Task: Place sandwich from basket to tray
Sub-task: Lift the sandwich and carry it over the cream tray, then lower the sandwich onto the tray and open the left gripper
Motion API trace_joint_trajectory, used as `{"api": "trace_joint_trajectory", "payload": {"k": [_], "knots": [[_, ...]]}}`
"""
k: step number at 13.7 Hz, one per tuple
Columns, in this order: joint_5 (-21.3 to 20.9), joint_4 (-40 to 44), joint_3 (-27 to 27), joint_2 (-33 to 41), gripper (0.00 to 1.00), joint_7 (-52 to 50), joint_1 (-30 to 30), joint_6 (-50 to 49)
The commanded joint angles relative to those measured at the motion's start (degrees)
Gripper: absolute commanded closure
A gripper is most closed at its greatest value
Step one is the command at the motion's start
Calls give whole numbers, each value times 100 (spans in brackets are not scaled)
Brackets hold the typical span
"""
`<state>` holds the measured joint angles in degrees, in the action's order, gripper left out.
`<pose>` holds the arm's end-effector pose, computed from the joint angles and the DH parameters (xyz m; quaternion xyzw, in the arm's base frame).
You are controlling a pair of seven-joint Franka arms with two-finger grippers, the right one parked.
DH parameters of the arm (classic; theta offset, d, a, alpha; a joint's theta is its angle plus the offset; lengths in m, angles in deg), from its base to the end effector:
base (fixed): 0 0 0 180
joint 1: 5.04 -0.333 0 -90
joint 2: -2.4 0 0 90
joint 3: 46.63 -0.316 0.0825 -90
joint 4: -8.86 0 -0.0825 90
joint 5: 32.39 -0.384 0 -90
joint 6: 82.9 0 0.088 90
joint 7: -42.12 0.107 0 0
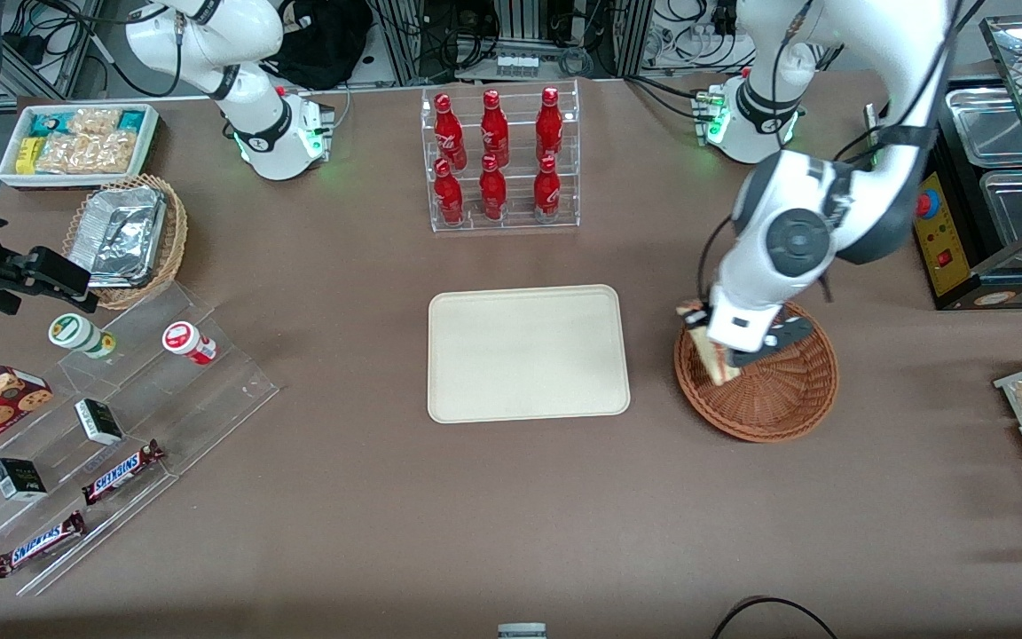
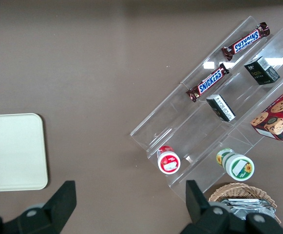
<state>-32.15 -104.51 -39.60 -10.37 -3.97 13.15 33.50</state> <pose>0.5234 -0.2445 0.3437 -0.9796 -0.1819 0.0773 0.0365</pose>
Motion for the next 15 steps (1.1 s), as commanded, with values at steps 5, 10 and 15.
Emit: {"api": "trace_joint_trajectory", "payload": {"k": [5, 10, 15], "knots": [[38, 1491, -44, -1367, 95, -207, 1115, -83], [47, 2344, -18, -2088, 95, -742, 1607, -74], [47, 2636, 166, -2441, 95, -946, 1810, 188]]}}
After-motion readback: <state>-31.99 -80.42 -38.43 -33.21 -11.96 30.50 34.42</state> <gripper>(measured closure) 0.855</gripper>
